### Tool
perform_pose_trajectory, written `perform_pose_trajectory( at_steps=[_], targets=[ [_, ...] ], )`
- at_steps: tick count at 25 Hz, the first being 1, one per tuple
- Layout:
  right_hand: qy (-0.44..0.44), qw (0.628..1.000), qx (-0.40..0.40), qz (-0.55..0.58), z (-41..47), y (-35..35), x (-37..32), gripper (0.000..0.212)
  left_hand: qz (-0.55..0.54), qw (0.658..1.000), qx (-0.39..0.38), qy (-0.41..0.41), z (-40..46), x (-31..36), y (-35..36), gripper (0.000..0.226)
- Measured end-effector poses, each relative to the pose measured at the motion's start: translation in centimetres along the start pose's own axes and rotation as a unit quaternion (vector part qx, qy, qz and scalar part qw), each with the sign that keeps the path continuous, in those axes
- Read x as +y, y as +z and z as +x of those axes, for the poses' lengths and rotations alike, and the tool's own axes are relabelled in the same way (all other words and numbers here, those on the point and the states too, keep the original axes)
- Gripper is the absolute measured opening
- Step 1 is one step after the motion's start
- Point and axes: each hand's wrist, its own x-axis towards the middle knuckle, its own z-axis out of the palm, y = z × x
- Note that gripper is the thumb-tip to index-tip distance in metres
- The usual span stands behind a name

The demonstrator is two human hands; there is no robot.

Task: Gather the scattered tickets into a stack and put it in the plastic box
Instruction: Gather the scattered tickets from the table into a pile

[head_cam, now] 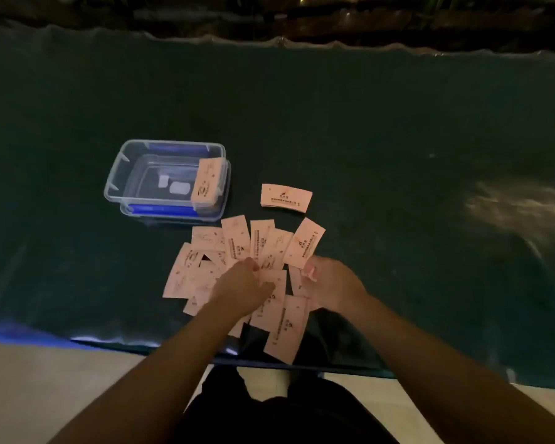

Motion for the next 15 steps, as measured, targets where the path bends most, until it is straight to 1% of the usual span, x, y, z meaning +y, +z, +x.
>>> perform_pose_trajectory(
  at_steps=[1,3,5,8,12,15],
  targets=[
    [0.003,1.0,-0.01,0.011,-0.5,0.7,0.6,0.019,0.002,1.0,-0.001,-0.019,-0.5,0.3,0.9,0.057],
    [0.016,0.999,-0.017,0.028,-1.5,2.6,1.5,0.01,0.05,0.998,0.018,-0.039,-1.2,0.6,2.5,0.07],
    [0.054,0.996,-0.034,0.069,-2.9,4.6,2.0,0.011,0.082,0.995,0.045,-0.04,-1.9,1.0,4.1,0.082],
    [0.115,0.979,0.006,0.166,-3.4,6.0,2.2,0.007,0.08,0.993,0.073,-0.038,-2.2,1.5,5.5,0.089],
    [0.203,0.939,0.046,0.274,-4.0,7.1,1.3,0.01,0.087,0.994,0.066,0.001,-2.3,1.0,6.1,0.083],
    [0.274,0.888,0.055,0.366,-4.6,7.8,0.5,0.01,0.099,0.994,0.051,0.016,-2.4,0.4,6.3,0.081]
  ],
)
